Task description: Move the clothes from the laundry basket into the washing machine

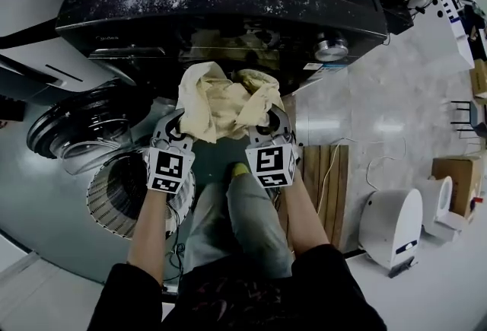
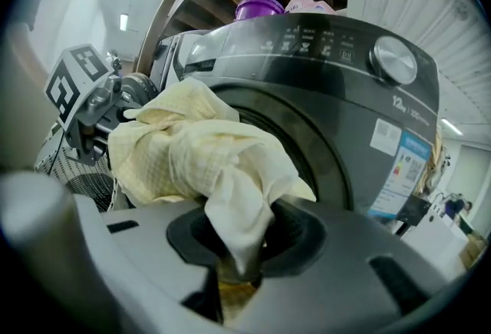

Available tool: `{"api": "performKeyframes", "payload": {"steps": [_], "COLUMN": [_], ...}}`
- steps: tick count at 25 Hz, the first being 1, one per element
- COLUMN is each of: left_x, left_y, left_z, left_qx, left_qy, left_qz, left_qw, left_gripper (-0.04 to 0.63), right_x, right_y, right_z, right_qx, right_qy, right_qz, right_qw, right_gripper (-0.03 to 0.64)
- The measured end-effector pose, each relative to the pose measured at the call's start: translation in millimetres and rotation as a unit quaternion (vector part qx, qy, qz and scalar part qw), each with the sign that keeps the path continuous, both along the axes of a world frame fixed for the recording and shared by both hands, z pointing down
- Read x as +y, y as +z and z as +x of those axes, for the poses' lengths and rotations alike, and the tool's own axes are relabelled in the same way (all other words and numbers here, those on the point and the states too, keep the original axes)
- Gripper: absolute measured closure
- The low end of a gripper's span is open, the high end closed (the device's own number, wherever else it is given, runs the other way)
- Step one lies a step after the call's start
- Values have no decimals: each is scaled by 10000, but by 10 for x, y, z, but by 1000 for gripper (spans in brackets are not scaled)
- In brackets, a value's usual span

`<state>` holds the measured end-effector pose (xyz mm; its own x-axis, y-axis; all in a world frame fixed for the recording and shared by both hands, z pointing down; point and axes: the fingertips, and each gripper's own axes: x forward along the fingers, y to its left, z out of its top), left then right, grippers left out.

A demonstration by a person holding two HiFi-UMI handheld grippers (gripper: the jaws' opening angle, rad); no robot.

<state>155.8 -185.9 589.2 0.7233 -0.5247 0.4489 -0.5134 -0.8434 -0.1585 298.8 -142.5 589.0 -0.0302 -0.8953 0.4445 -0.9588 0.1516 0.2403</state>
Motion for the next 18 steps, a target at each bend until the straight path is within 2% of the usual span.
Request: {"api": "performKeyframes", "payload": {"steps": [3, 11, 18], "left_x": [-151, -703, -1117], "left_y": [277, 755, 850], "left_z": [0, 16, 142], "left_qx": [25, 391, 829], "left_qy": [-33, -475, -878], "left_qz": [58, 294, 481], "left_qw": [10000, 9977, 9915], "left_gripper": [541, 541, 541], "right_x": [-142, -635, -1050], "right_y": [255, 686, 804], "right_z": [-4, -16, 62], "right_qx": [64, 276, 193], "right_qy": [-39, -41, 60], "right_qz": [57, 460, 926], "right_qw": [10000, 9985, 9955], "right_gripper": [520, 522, 522]}}
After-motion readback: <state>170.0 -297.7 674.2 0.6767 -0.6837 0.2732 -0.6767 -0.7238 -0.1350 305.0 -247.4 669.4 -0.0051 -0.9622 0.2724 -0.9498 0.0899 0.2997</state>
